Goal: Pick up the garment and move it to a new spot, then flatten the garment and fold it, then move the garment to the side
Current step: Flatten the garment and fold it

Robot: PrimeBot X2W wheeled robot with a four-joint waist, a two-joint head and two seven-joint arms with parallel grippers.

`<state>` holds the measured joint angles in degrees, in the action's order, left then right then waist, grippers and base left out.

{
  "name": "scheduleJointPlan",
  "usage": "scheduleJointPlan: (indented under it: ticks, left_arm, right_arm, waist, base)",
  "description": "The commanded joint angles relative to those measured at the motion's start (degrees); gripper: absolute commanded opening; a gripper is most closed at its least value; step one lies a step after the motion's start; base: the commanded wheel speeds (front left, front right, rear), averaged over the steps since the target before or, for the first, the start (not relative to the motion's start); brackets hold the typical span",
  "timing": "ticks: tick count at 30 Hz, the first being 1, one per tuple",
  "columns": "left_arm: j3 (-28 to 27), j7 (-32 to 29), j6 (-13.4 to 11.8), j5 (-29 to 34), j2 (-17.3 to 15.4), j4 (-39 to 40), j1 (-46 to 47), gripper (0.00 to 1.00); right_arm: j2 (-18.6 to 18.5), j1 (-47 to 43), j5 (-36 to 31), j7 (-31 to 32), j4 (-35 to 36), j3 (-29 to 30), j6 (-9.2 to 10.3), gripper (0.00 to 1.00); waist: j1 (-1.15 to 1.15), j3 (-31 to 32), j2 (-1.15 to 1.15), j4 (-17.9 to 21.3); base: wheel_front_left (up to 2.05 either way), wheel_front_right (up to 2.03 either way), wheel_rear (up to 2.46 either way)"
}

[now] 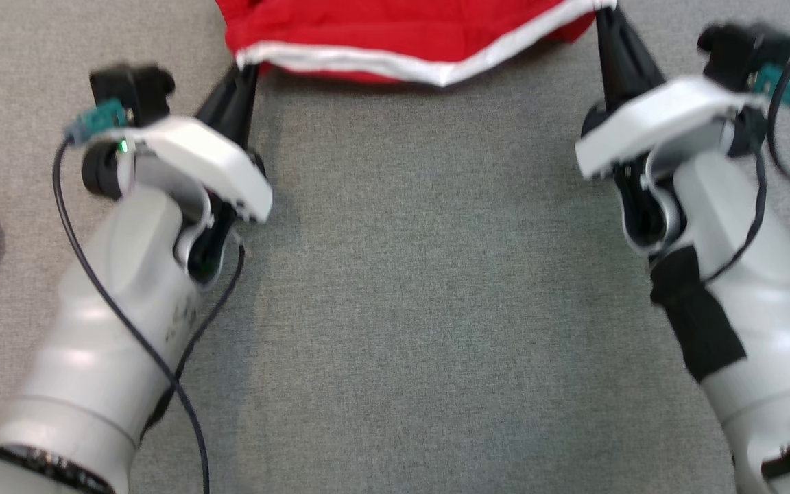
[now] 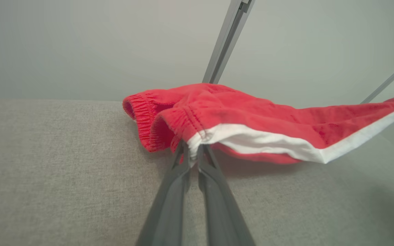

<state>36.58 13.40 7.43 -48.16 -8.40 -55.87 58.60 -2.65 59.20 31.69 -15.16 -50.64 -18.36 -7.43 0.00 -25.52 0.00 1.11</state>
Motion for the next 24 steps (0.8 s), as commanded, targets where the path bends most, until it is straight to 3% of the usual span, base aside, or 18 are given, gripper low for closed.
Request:
scheduleJointPlan:
  ticks: [1, 13, 19, 24]
  left_arm:
    - [0.7, 0.7, 0.1, -1.4, -1.1, 1.2, -3.2, 0.00]
    - [3.2, 1.7, -0.5, -3.4, -7.0, 14.4, -23.9, 0.00]
    - [1.4, 1.7, -6.0, -2.5, -11.9, 28.5, -36.8, 0.00]
    - [1.2, -0.9, -12.5, -3.6, -16.4, 41.8, -46.8, 0.00]
  right_arm:
    - [-0.5, -4.6, -0.5, -0.1, 2.8, 1.0, -0.12, 0.00]
    - [-1.7, -36.1, -4.5, -0.1, 23.7, 5.2, -0.12, 0.00]
    - [-1.3, -50.6, -6.7, 0.6, 33.3, 7.2, -0.12, 0.00]
    - [-0.9, -61.4, -8.8, 5.3, 42.4, 9.0, -0.11, 0.00]
  waist:
    - [0.00, 1.5, 0.00, -0.2]
    - [0.00, 8.4, 0.00, -0.1]
    - [0.00, 12.4, 0.00, 0.8]
    - [0.00, 15.5, 0.00, 0.7]
  base:
    - [0.00, 0.00, 0.00]
    - [0.00, 0.00, 0.00]
    - [0.00, 0.00, 0.00]
    - [0.00, 0.00, 0.00]
